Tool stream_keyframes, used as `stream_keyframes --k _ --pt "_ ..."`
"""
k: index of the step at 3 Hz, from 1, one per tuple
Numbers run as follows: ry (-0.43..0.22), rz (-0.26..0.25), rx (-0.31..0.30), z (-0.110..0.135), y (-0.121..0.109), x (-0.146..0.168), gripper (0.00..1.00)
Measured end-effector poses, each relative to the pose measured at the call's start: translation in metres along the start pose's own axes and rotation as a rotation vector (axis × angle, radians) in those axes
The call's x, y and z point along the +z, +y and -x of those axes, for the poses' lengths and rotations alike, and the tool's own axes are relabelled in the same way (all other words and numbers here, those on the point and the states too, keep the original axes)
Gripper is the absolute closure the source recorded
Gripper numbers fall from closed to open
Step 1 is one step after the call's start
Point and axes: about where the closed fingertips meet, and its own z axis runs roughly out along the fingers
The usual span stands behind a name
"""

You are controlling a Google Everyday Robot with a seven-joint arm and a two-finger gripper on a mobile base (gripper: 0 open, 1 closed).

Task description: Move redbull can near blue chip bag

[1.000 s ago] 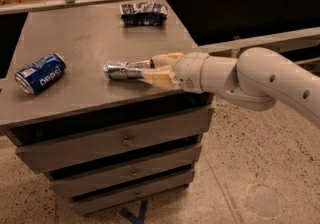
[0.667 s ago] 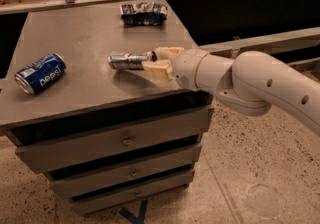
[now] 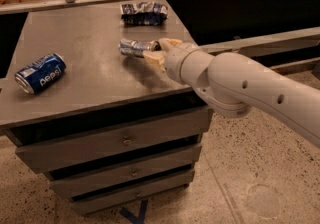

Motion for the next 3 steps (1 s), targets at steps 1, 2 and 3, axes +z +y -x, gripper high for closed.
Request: stream_keyframes --k 1,2,3 --pt "0.039 -0.146 0.009 -0.006 -0.026 0.013 1.0" --pt "0.056 -0.252 0.032 -0.011 -0.051 0.026 1.0" --pt "0.048 -0.302 0.044 -0.01 -0.07 0.041 1.0"
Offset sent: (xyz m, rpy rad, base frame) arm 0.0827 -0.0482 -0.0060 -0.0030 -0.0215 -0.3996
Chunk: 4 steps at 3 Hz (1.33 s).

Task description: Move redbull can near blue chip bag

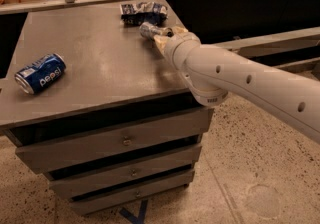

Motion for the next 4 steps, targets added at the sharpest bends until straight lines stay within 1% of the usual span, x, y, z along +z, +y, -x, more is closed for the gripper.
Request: stream_keyframes --k 1,2,3,4 --pt "-0.012 -0.011 0.007 0.001 -0.007 0.02 1.0" --pt "-0.021 -0.004 0.012 0.001 -0.011 0.039 1.0" --pt "-0.036 0.016 0.029 0.002 -0.012 0.054 0.83" --pt "-0.046 0.03 0.042 0.002 -0.011 0.065 0.6"
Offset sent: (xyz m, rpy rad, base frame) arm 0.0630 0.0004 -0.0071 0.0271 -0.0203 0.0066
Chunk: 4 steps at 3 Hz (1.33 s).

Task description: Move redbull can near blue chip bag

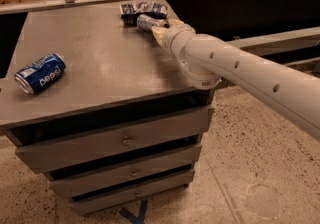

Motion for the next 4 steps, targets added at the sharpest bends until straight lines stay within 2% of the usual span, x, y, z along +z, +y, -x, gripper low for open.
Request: stream_keyframes --k 2,3,4 --pt "0.0 0.021 0.015 -0.0031 0.0028 0.0057 0.13" --pt "0.006 0.029 0.016 -0.0051 0.005 0.0051 0.0" --pt "0.002 0.04 0.017 -0.0047 0.0069 0.0048 0.0"
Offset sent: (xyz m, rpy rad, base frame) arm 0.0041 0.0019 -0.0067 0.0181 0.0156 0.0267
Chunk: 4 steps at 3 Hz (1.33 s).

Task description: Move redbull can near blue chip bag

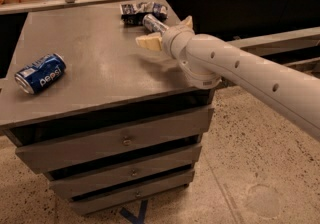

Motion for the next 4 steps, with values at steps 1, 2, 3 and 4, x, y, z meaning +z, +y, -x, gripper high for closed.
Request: stream_keyframes --k 1,2,3,4 --pt "-0.008 0.016 0.003 0.0 0.001 -0.001 0.0" --pt "-0.019 0.036 0.015 0.0 0.003 -0.002 0.0" --pt "-0.049 0.078 0.018 0.004 0.007 -0.013 0.0" --pt "-0.054 0.09 0.025 0.002 0.006 -0.039 0.0"
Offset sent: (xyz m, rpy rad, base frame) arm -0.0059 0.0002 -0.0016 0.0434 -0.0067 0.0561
